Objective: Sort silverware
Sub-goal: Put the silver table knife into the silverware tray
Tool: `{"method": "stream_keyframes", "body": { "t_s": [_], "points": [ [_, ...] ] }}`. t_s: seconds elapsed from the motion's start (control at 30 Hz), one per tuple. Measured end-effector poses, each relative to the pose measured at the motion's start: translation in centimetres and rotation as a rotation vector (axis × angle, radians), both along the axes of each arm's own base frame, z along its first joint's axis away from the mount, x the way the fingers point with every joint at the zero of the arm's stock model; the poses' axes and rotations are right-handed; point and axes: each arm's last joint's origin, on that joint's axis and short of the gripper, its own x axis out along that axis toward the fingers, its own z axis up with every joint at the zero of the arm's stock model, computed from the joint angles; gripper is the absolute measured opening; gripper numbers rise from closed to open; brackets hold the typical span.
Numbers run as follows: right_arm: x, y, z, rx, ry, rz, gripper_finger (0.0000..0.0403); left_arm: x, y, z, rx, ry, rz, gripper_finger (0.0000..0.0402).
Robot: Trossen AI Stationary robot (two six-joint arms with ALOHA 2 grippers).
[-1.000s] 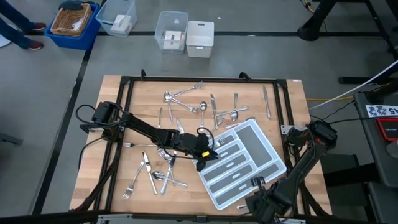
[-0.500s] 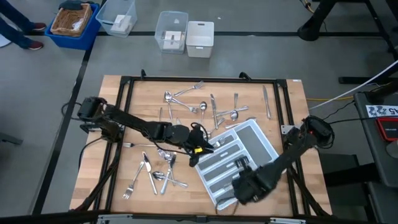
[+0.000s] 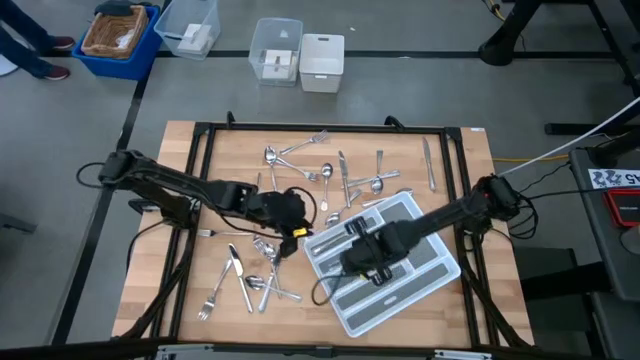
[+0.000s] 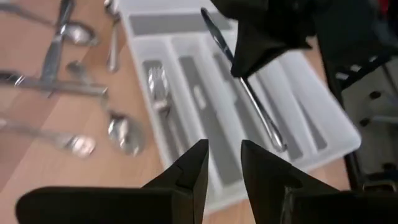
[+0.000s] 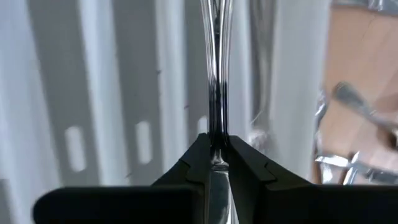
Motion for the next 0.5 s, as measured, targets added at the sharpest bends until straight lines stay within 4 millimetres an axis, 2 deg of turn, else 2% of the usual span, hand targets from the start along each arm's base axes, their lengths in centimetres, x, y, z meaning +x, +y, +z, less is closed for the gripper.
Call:
{"method": "stream_keyframes", "body": {
  "t_s": [0.23,0.5],
  "points": [
    [1.2,-2.4,-0.1,0.055,0.002,0.042,0.0044,-2.8,0.5,0.1,-0.035,0.183,0.067,0.0085],
    [1.2,-2.8,-2.5,0.126,-0.007,0.077,0.0044,-3.9,0.7,-0.4,-0.032,0.293,0.112,0.0085]
  ]
}}
